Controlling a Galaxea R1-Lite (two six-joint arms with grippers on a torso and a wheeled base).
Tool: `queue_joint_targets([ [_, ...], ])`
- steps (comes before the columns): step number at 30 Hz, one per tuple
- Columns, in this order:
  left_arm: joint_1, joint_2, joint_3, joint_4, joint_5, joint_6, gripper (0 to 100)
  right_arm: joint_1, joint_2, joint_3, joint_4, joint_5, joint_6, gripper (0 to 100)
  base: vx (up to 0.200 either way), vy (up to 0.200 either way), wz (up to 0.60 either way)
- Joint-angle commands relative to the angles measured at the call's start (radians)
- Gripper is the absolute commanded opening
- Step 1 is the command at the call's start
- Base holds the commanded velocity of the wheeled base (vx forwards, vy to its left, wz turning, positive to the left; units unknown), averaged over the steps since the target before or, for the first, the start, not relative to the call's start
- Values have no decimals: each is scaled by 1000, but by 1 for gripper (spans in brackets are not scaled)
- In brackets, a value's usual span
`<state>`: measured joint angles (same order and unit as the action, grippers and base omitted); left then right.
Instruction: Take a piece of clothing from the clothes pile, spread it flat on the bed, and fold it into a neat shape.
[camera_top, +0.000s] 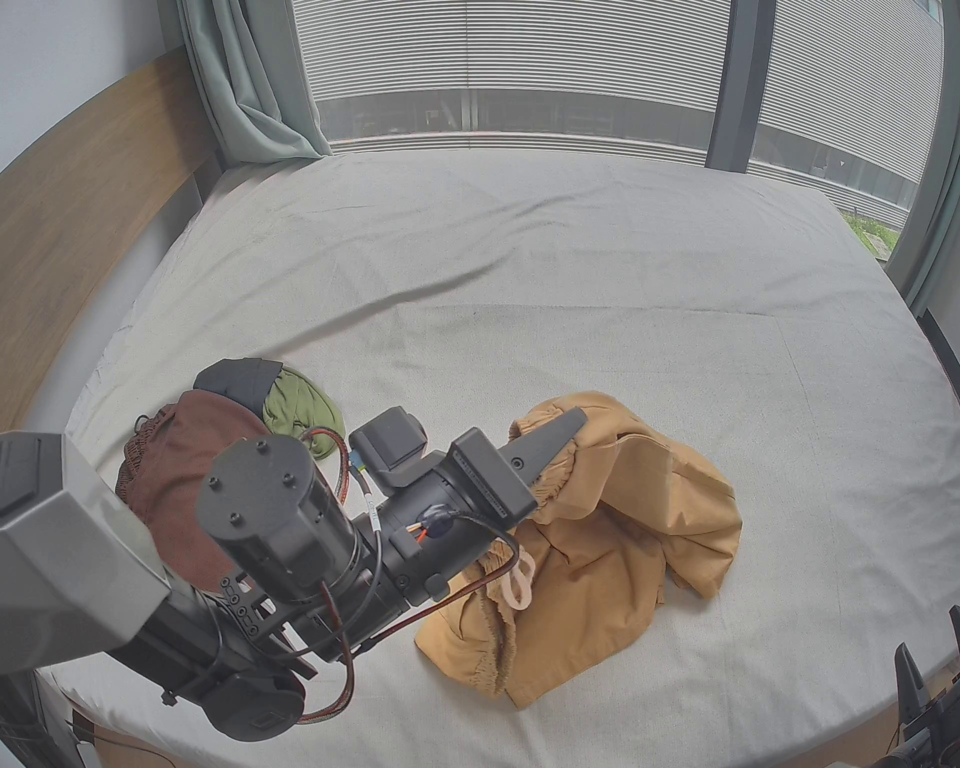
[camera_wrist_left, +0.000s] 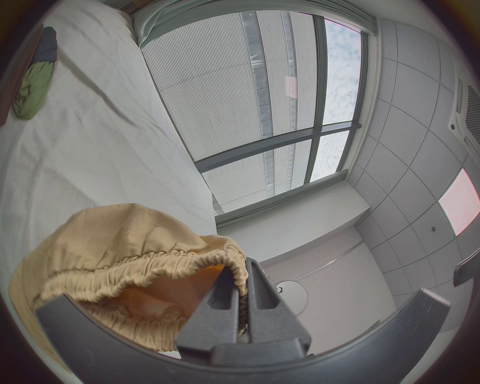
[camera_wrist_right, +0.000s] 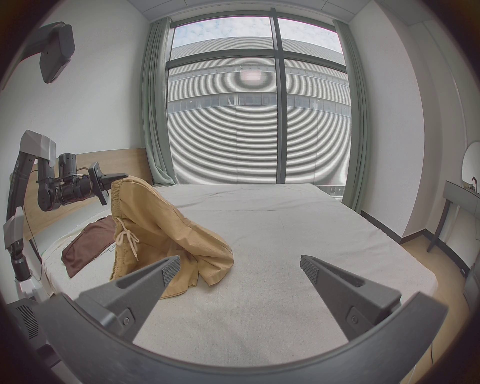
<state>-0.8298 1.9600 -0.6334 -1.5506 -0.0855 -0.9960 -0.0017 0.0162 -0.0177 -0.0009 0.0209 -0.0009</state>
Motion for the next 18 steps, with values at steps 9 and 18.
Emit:
queue_joint_targets([
  [9, 83, 16, 49, -2, -60, 145, 0, 0, -16, 16, -1, 1, -1, 100, 0, 0, 0],
  [18, 149, 8, 49, -3, -80, 198, 0, 0, -16, 16, -1, 1, -1, 100, 0, 0, 0],
])
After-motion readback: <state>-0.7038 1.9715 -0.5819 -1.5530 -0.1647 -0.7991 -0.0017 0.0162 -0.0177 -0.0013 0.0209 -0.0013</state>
